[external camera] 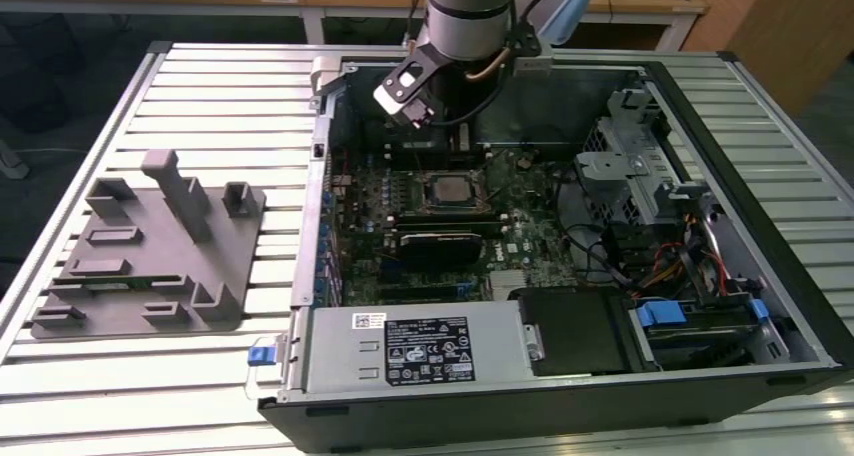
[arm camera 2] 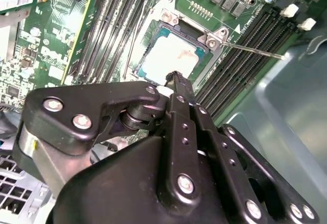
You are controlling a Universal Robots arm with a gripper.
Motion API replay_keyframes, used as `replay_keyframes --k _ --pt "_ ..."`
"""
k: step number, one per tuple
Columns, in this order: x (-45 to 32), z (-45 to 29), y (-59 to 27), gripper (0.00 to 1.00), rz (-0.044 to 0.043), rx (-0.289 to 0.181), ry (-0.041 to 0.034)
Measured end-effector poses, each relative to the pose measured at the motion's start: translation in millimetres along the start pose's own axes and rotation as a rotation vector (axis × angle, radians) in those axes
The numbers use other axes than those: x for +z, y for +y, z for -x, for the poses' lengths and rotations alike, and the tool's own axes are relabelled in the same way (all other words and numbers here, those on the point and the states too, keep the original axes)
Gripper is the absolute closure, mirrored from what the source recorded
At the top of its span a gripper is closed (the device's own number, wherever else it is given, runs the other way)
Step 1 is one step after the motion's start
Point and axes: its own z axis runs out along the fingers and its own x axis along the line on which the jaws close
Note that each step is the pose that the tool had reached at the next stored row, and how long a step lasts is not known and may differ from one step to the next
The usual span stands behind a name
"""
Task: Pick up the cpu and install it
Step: 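Place the cpu into insertion slot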
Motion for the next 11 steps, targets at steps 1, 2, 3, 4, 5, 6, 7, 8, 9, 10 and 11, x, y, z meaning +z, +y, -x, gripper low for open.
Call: replay_keyframes --k 1,2,3,4,5,6,7,8,9,10,11 --pt "-1.8 0.0 0.1 0.89 0.0000 0.000 0.0000" --pt "-3.6 -0.1 0.2 0.89 0.0000 0.000 0.0000" --pt "-5.5 -0.1 0.2 0.89 -0.0001 0.000 -0.0001" --pt "-7.4 -0.1 0.3 0.89 0.0000 0.000 0.0000" --pt "-9.1 -0.2 0.4 0.89 0.0000 0.000 0.0001" --pt "-10.7 -0.2 0.5 0.89 0.0000 0.000 0.0000" --pt "-12.4 -0.2 0.5 0.89 0.0000 0.000 0.0000" --pt "-14.1 -0.2 0.6 0.89 -0.0001 0.000 -0.0001" --pt "-15.6 -0.3 0.7 0.89 0.0000 0.000 0.0000" --pt "-17.1 -0.3 0.7 0.89 0.0000 0.000 0.0000" --pt "-18.5 -0.3 0.8 0.89 0.0000 0.000 0.0001"
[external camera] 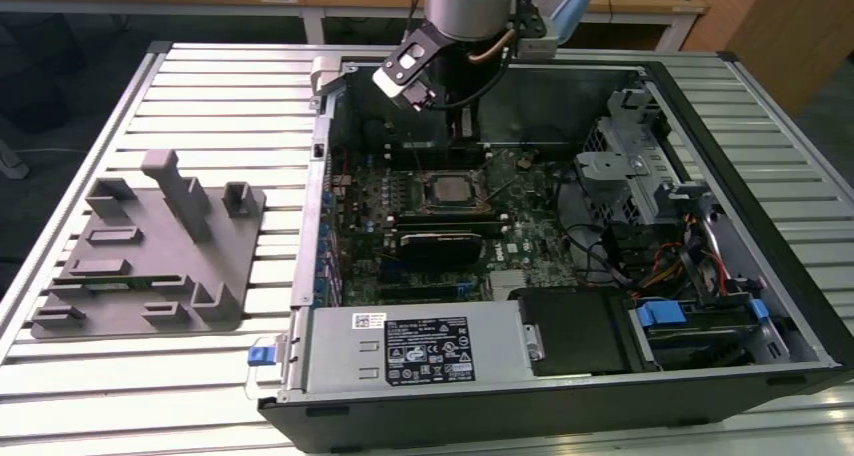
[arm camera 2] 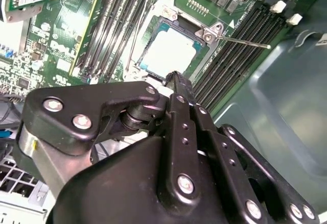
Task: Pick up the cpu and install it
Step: 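Place the cpu into insertion slot, then close the cpu cover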
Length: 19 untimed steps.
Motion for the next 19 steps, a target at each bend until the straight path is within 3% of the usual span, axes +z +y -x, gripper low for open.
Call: replay_keyframes --k 16,19 --pt "-3.7 -0.1 0.2 0.89 -0.0001 0.000 -0.0001" --pt "-3.7 -0.1 0.2 0.89 -0.0006 -0.023 0.0008"
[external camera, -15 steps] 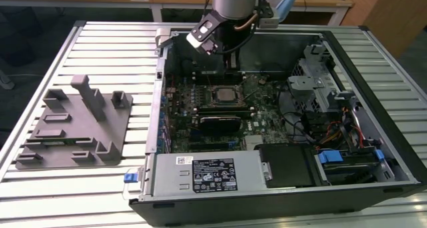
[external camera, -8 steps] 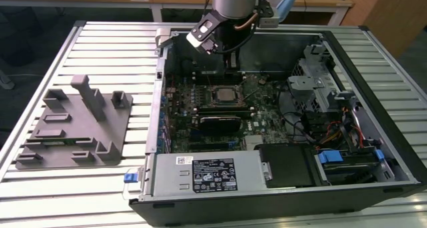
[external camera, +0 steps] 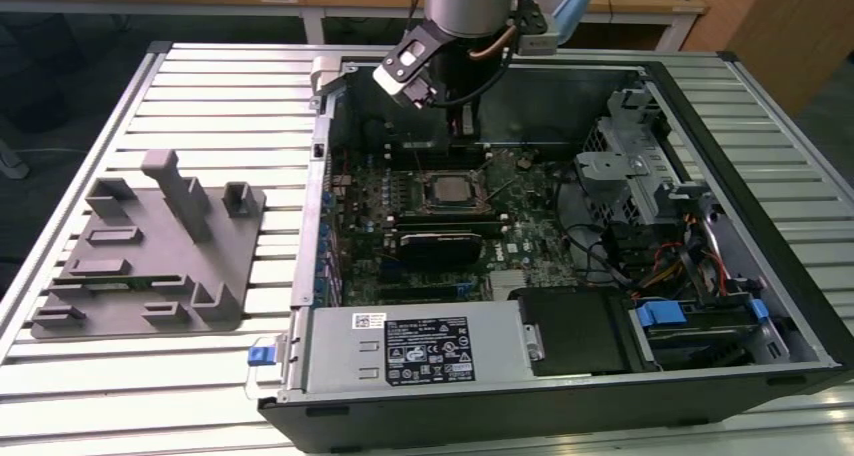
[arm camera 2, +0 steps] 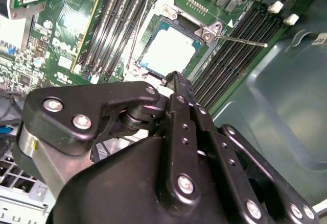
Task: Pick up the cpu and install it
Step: 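Close the cpu cover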
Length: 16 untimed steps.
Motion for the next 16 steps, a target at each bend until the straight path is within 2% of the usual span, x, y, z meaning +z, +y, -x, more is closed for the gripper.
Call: replay_keyframes --k 16 --pt "0.0 0.0 0.0 0.89 -0.0053 -0.277 0.0118"
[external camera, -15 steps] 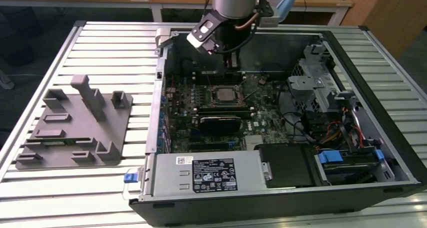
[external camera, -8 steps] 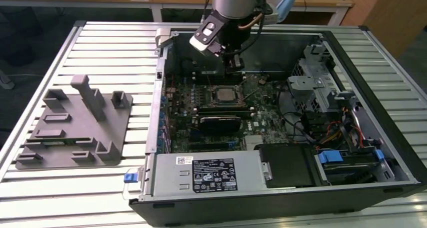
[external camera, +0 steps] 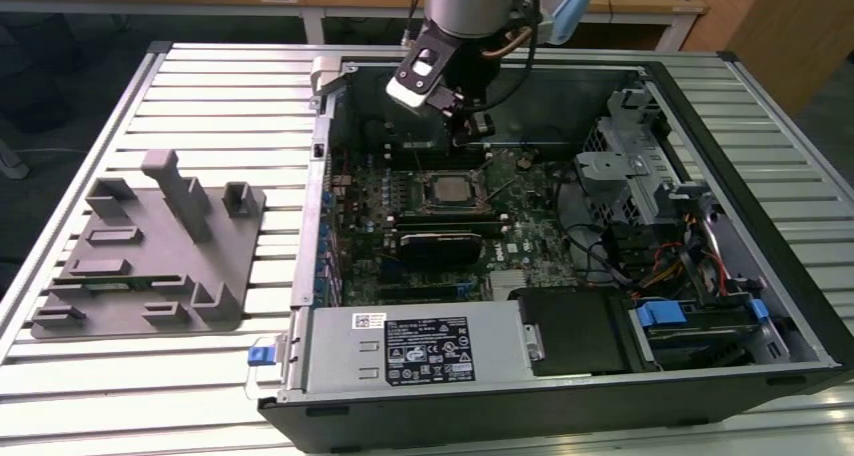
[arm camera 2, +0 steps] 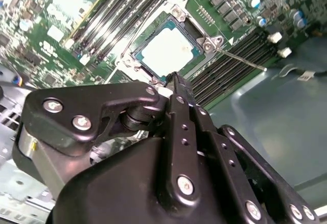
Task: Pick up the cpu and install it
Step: 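Close the cpu cover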
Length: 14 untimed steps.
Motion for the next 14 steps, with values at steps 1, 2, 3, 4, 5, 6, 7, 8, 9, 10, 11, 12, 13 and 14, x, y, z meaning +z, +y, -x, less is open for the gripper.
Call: replay_keyframes --k 1,2,3,4,5,6,7,8,9,10,11,12,13,14 --pt "0.0 0.0 0.0 0.89 -0.0003 -0.015 0.0006" --pt "0.0 0.0 0.0 0.89 -0.0006 -0.031 0.0013" --pt "0.0 0.0 0.0 0.89 -0.0009 -0.046 0.0020" --pt "0.0 0.0 0.0 0.89 -0.0012 -0.062 0.0026" --pt "0.0 0.0 0.0 0.89 -0.0015 -0.077 0.0033" --pt "0.0 0.0 0.0 0.89 -0.0018 -0.095 0.0040" --pt "0.0 0.0 0.0 0.89 -0.0021 -0.110 0.0046" --pt "0.0 0.0 0.0 0.89 -0.0025 -0.125 0.0053" --pt "0.0 0.0 0.0 0.89 -0.0028 -0.141 0.0059" --pt "0.0 0.0 0.0 0.89 -0.0031 -0.156 0.0066" --pt "0.0 0.0 0.0 0.89 -0.0034 -0.172 0.0073" --pt "0.0 0.0 0.0 0.89 -0.0036 -0.188 0.0079" --pt "0.0 0.0 0.0 0.89 -0.0039 -0.204 0.0086" --pt "0.0 0.0 0.0 0.89 -0.0043 -0.221 0.0093"
